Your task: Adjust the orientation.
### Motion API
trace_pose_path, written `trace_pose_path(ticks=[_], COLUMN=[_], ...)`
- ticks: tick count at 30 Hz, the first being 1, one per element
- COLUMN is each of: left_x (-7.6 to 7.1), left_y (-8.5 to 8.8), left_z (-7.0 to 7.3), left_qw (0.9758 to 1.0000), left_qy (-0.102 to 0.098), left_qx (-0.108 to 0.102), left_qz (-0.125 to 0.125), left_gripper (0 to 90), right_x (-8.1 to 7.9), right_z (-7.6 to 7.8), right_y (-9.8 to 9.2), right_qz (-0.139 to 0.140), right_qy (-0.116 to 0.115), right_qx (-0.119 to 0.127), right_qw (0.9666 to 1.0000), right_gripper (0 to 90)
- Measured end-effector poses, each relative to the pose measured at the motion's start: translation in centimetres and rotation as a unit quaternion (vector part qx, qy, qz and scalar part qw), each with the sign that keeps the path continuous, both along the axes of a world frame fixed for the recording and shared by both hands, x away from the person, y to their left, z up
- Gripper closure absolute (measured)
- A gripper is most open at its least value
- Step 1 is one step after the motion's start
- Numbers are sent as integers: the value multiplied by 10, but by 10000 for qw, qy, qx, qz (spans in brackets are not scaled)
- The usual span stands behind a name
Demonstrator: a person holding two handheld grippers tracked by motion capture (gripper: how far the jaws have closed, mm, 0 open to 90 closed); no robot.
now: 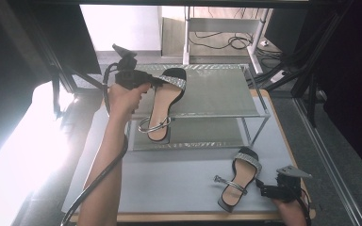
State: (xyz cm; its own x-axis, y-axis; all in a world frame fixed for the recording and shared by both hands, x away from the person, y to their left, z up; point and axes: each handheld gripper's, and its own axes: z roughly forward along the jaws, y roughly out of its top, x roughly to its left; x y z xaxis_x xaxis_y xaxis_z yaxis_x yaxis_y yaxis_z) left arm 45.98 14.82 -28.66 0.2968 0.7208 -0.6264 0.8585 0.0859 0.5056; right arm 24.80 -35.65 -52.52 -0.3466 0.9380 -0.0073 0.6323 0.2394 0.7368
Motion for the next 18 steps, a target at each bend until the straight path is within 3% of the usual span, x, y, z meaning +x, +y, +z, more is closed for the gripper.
trace_pose_path(ticks=[12, 18], left_x=[35, 51], left_y=[-2, -2], left_z=[-2, -4], left_qw=[9987, 9975], left_qy=[228, 240], left_qx=[-132, -208], left_qz=[427, 628], left_gripper=[699, 698], right_x=[0, 0], right_z=[0, 0], right_y=[0, 0], right_qz=[12, 9], right_qy=[-10, -20], right_qx=[-1, 8], right_qw=[10000, 10000], right_gripper=[3, 3])
